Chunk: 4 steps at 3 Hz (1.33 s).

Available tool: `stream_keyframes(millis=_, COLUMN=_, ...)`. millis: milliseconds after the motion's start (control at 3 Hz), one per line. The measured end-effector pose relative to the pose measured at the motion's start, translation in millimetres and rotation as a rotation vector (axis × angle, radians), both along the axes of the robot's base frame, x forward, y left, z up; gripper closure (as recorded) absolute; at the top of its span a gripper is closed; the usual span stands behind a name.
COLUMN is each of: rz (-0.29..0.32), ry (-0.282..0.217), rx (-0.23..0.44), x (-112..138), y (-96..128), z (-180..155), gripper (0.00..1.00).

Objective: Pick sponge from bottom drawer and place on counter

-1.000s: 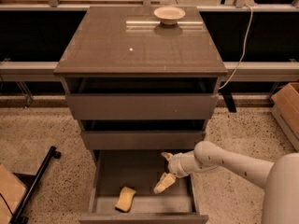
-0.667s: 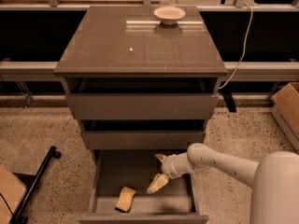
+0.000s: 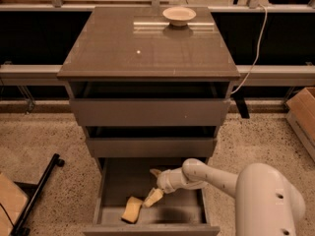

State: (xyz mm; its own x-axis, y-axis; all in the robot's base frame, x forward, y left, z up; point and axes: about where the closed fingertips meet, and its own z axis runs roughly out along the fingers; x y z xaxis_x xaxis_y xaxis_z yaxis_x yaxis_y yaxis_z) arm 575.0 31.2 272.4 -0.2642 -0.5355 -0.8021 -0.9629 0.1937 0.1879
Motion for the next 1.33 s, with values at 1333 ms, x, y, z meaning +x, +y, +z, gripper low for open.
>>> stream_keyframes(millis=1333, rz=-0.083, ry=0.123, rx=-0.016, x=-19.7, y=84.9, z=-158.2, gripper=0.0)
